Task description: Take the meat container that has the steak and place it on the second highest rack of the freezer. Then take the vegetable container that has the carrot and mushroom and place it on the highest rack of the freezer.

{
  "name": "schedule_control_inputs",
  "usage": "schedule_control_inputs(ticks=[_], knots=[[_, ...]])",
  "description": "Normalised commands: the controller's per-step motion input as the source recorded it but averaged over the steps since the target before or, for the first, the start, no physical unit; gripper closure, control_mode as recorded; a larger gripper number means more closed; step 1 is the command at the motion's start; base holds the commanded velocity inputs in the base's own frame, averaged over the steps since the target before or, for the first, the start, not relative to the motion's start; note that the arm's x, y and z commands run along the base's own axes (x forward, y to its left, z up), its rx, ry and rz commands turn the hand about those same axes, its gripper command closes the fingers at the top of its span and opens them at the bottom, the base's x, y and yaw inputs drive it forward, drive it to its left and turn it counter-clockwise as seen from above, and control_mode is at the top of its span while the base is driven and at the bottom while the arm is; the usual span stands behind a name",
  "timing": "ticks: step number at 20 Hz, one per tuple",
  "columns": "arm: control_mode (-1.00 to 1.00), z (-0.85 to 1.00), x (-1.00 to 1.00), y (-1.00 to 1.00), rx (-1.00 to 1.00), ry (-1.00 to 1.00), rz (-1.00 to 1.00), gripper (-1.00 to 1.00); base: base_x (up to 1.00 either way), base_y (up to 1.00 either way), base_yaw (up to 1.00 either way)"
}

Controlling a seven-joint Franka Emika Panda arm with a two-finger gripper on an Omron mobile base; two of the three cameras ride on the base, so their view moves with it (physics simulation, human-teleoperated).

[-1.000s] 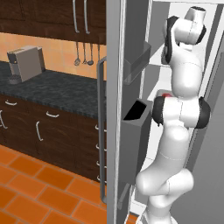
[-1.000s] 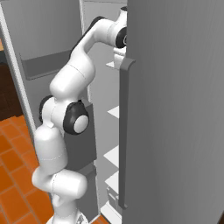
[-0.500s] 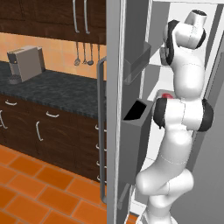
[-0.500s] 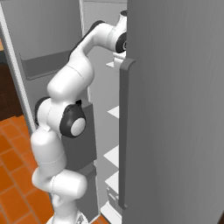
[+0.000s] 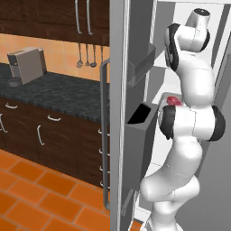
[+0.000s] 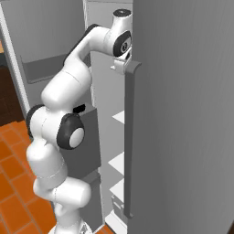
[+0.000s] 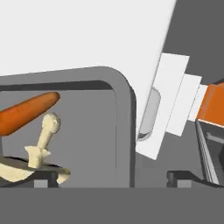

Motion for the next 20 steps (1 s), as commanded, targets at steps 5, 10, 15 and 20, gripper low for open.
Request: schedule_control_inputs(ticks=[5,10,15,20], knots=[[-1.0,-0.03,-0.41,0.05,-0.02,-0.36,0.0,-1.0,0.0,0.0,0.0],[-1.0,0.0,-0.5,0.44,-0.06,-0.19,0.0,-1.0,0.0,0.0,0.0],[-1.0,0.02,-0.88,0.18,-0.02,-0.2,0.0,-1.0,0.0,0.0,0.0],[-1.0,0.13,-1.0,0.1,0.0,-0.06,0.0,-1.0,0.0,0.0,0.0]])
